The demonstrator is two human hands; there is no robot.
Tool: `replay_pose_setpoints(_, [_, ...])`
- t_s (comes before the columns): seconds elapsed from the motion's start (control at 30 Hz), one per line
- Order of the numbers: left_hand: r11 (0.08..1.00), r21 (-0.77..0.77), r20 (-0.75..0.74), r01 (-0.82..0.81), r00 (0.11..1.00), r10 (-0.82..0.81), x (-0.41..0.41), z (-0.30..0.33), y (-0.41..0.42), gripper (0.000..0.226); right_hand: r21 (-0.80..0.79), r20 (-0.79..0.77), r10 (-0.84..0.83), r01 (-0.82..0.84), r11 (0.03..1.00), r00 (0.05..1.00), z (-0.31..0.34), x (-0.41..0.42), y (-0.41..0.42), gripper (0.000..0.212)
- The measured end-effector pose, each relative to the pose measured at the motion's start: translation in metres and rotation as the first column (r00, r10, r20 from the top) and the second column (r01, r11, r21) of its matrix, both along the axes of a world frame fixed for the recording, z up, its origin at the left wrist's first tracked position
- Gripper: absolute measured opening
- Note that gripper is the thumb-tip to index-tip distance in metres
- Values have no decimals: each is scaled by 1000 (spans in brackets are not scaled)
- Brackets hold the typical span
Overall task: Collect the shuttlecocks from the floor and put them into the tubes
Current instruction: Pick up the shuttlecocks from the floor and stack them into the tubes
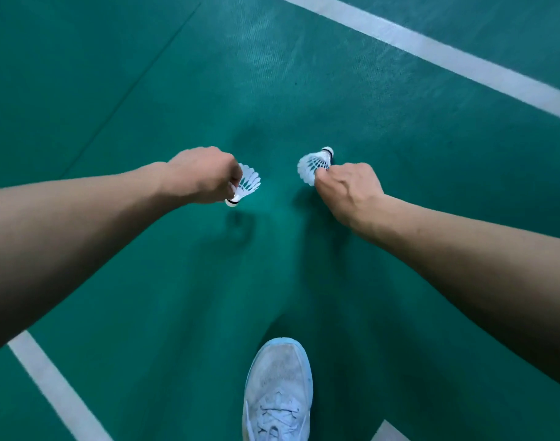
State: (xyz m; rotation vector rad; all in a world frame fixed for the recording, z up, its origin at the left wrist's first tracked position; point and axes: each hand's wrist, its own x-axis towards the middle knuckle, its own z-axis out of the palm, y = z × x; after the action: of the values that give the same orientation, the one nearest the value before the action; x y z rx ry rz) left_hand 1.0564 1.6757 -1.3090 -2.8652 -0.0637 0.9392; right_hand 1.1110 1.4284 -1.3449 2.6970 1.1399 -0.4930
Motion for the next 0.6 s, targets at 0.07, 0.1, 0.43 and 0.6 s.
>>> replay_pose_setpoints(0.07, [1000,14,11,4,1000,-4,6,12,-2,14,25,17,-3,2,1000,1000,13,9,-11,30])
replay_pose_setpoints(0.1, [1000,14,20,-16,1000,15,7,19,-5,15,21,21,-5,4,1000,1000,22,13,-18,31])
replay_pose_setpoints(0.43, [955,-295,124,15,992,23,3,338,-90,17,303,-267,-371,443,844,889,326,5,-112,15])
replay_pose_setpoints(0.6, [790,-610,268,-63,922,280,12,602,-121,16,306,-392,-555,673,673,734,578,19,-164,15])
